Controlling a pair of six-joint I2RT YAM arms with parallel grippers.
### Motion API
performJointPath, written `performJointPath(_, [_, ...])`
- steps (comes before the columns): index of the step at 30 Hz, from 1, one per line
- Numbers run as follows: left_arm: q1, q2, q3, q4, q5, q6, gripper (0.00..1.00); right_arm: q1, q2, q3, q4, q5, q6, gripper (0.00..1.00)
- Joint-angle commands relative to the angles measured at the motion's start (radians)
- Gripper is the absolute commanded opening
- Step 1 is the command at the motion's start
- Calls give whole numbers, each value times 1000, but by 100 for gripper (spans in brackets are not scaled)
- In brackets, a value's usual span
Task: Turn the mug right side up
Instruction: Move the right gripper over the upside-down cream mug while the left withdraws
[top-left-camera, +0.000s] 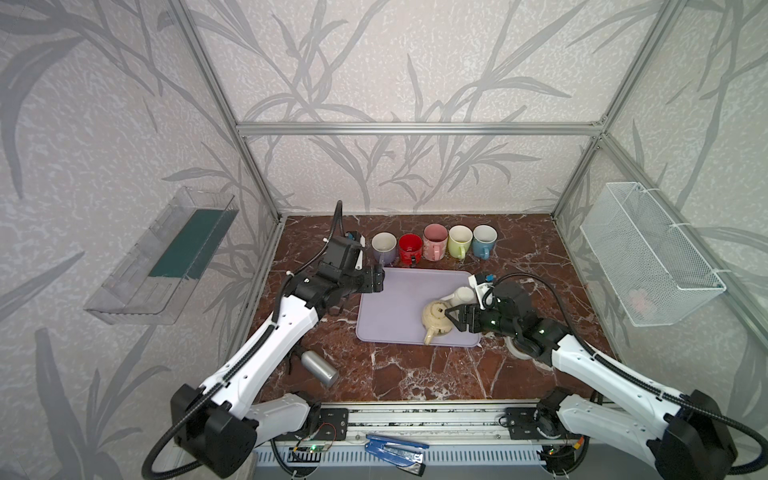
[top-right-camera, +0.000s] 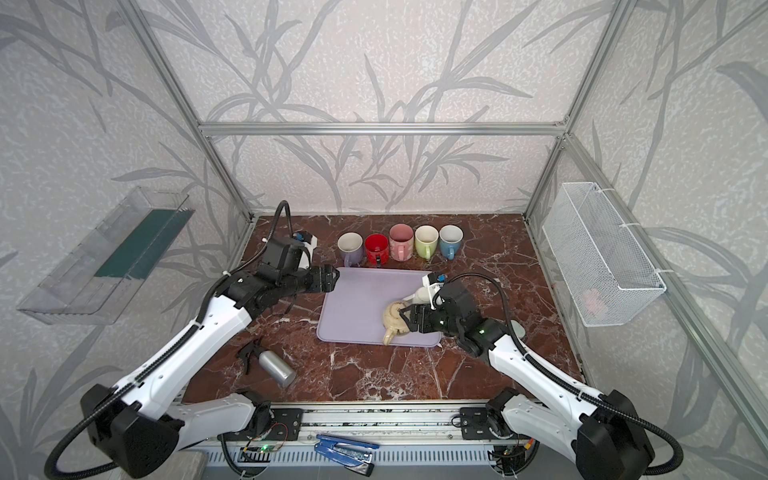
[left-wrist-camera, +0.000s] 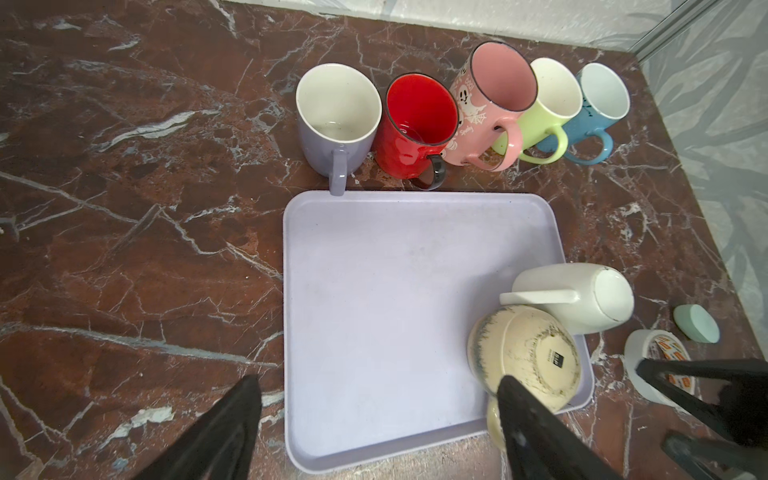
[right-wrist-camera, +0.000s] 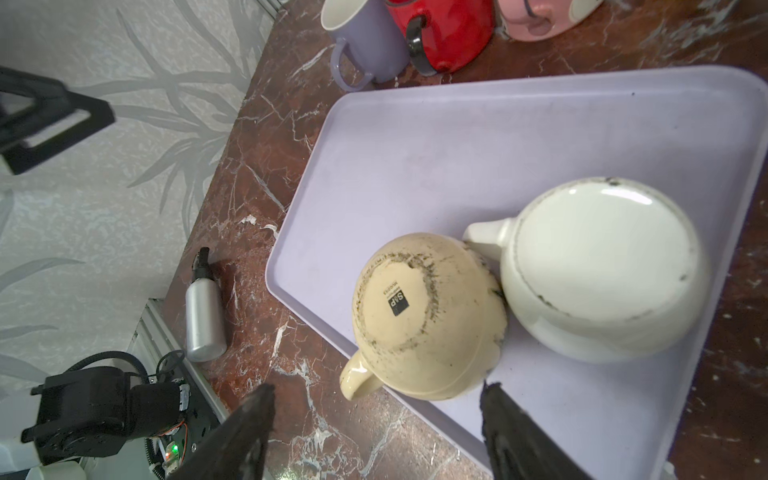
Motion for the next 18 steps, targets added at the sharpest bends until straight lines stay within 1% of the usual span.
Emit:
performJointPath(1, [-4, -64, -45, -2, 7, -1, 87, 7, 45, -6, 46, -32, 37, 78])
performJointPath(8, [-4, -187, -142, -13, -12, 11, 88, 25, 158, 35, 76, -37, 51, 78])
performJointPath(18, [-4, -286, -231, -3, -10, 14, 88, 104, 331, 158, 86, -19, 51, 77])
